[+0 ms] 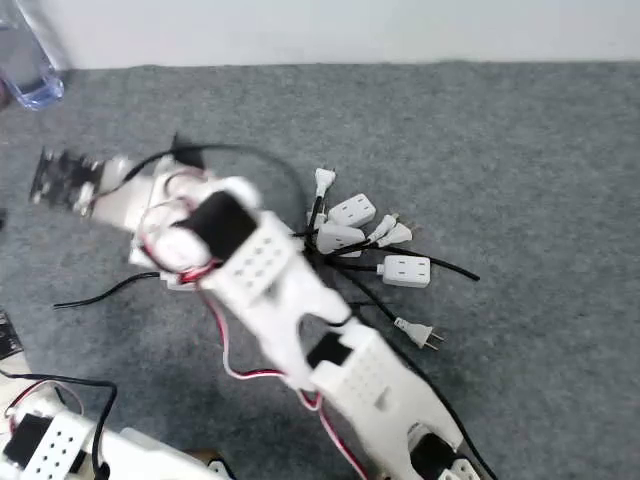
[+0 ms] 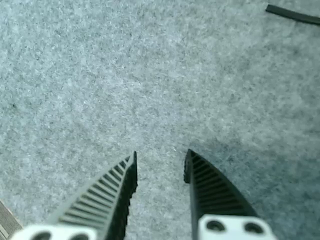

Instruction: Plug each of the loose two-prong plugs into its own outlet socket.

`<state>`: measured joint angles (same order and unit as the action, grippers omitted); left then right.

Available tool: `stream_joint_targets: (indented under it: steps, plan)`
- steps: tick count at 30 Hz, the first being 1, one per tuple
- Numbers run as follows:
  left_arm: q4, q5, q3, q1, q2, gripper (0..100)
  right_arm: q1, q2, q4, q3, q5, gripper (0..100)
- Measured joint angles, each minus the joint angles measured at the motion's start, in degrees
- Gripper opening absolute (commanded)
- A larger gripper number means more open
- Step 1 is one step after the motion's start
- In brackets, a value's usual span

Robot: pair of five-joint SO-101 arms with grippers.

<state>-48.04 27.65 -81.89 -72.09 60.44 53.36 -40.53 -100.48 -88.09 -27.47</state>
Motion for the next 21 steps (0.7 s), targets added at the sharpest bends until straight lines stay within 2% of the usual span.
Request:
stream_joint_targets:
  steps: [5,7,14,21]
  plan:
    - [0.00,0.00,0.00,2.02,0.00,15,-4.40,15.03,0.00,9.14,0.35,47.9]
    - [0.00,0.00,0.00,5.71,0.00,15,-6.95,21.36,-0.09,14.42,0.35,47.9]
    - [0.00,0.00,4.75,28.66,0.00,15,-20.92,44.40,-0.18,42.90,0.35,47.9]
    - [0.00,0.00,13.10,51.87,0.00,15,-43.43,59.52,-0.18,75.25,1.14,47.9]
